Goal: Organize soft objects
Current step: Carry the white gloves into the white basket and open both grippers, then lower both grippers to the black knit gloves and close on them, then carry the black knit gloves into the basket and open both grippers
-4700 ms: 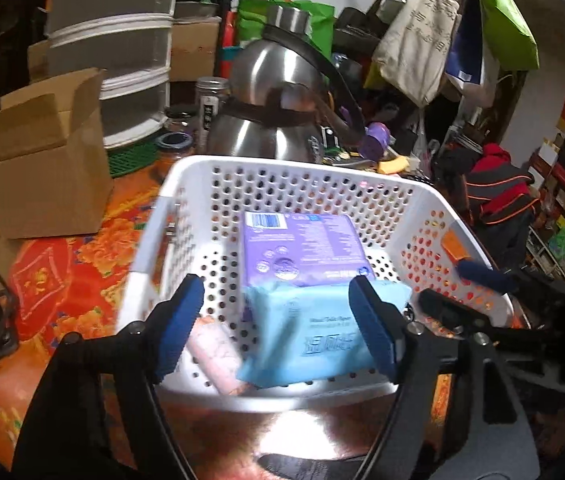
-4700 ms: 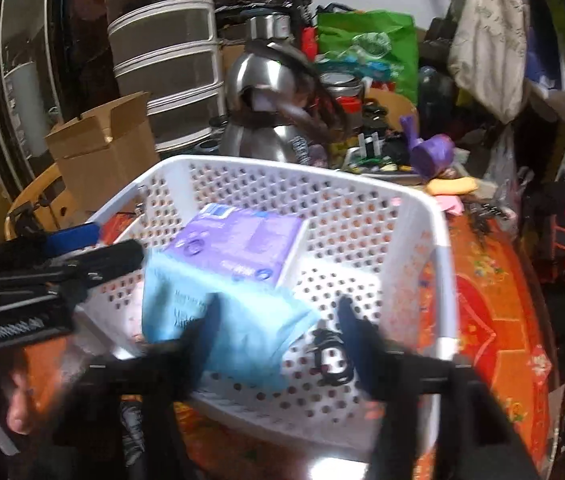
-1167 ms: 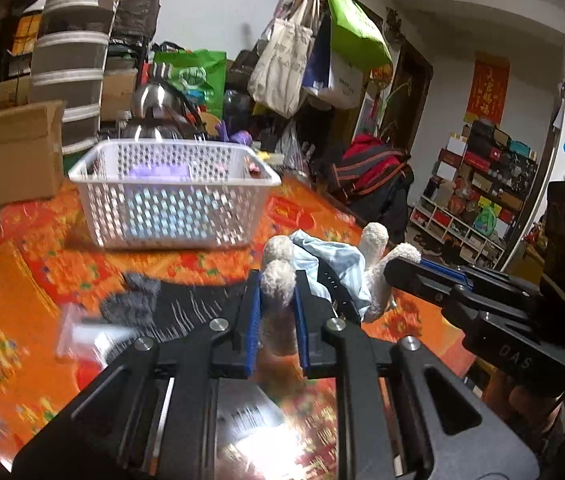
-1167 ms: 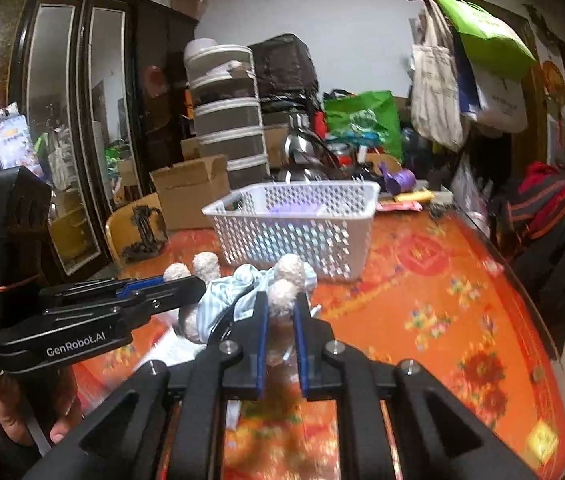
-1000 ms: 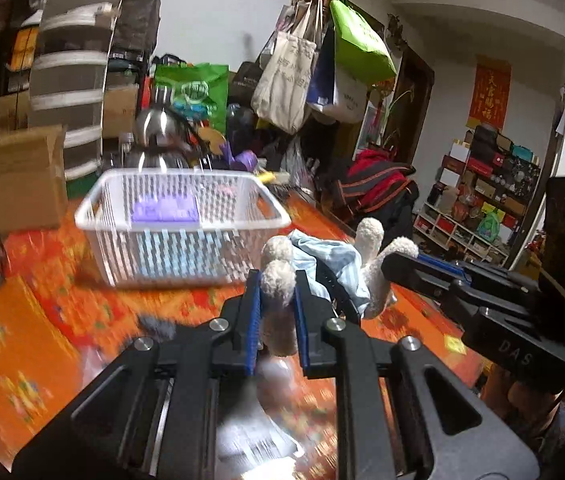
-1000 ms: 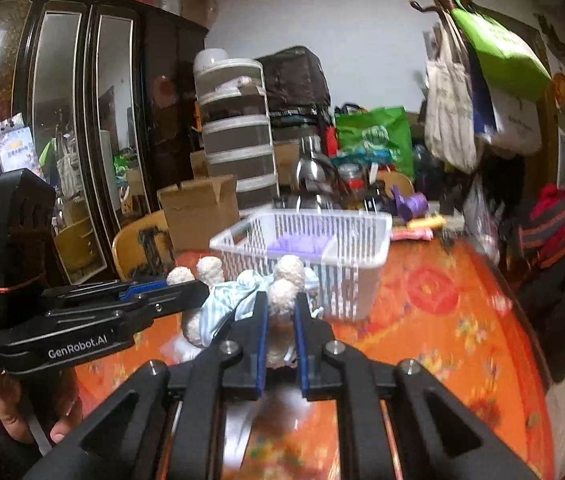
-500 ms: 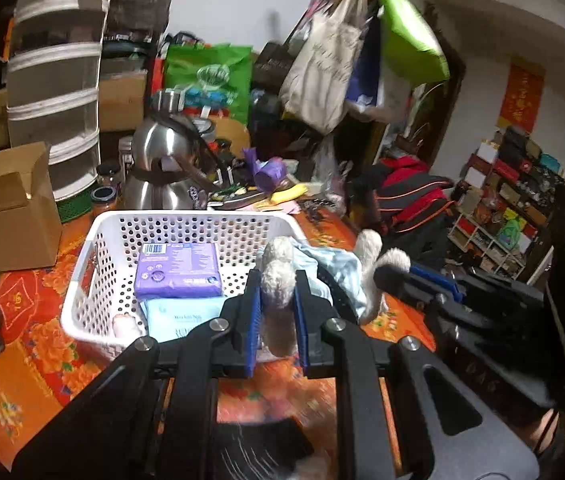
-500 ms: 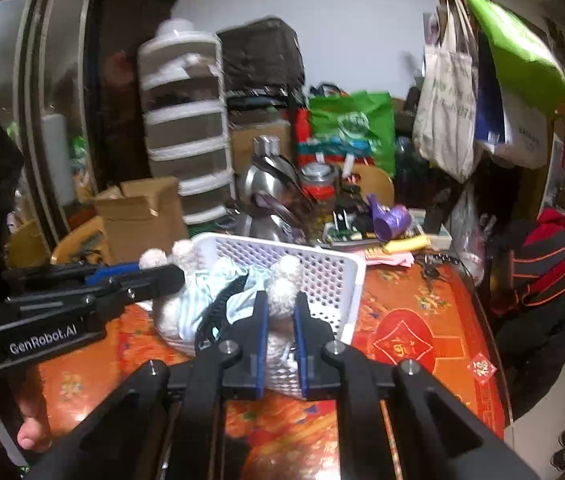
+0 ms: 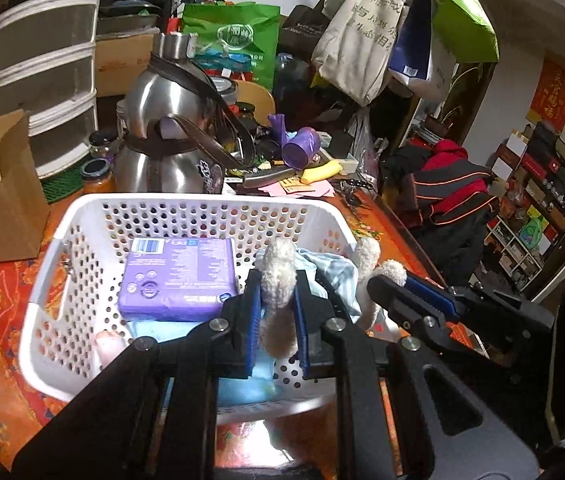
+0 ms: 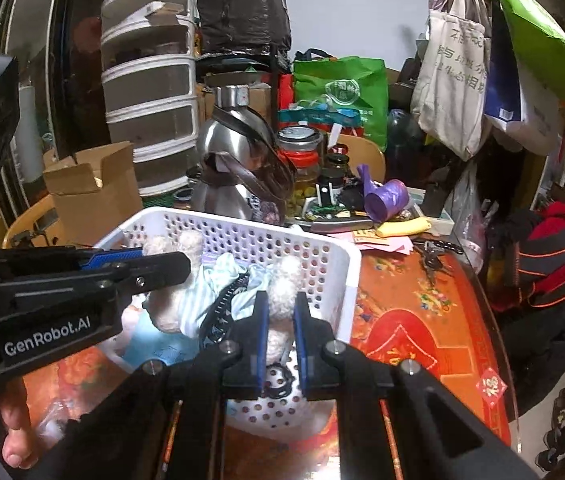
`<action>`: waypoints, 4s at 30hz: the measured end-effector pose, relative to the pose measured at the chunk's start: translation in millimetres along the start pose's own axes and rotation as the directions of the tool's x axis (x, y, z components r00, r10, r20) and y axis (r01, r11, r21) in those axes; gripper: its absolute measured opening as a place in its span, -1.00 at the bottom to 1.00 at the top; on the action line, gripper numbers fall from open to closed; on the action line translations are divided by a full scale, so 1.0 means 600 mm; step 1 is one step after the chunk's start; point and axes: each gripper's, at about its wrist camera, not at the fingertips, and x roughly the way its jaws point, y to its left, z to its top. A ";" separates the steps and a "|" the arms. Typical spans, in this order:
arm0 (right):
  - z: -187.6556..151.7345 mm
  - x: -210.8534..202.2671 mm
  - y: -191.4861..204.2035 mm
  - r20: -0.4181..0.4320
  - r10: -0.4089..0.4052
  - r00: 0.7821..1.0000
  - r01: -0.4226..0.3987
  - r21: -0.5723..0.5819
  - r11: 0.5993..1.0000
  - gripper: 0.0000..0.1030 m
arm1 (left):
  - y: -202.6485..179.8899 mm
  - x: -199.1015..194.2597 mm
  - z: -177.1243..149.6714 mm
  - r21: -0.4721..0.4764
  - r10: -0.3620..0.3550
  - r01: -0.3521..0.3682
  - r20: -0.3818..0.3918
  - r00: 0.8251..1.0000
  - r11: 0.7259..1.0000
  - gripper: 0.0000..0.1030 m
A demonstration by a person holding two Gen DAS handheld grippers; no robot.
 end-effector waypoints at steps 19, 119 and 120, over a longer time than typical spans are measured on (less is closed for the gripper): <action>-0.019 -0.011 -0.013 0.008 -0.035 0.999 0.035 0.029 0.999 0.39 | 0.096 -0.006 -0.061 -0.106 0.051 -0.050 0.005 0.999 0.993 0.26; -0.310 -0.097 0.088 -0.021 0.230 0.973 -0.227 0.111 0.968 -0.89 | 0.147 -0.177 -0.394 -0.024 0.043 -0.042 0.068 0.997 0.999 -0.70; -0.309 -0.101 0.090 -0.015 0.230 0.973 -0.227 0.105 0.968 -0.89 | 0.148 -0.183 -0.393 -0.029 0.035 -0.033 0.072 0.997 0.999 -0.70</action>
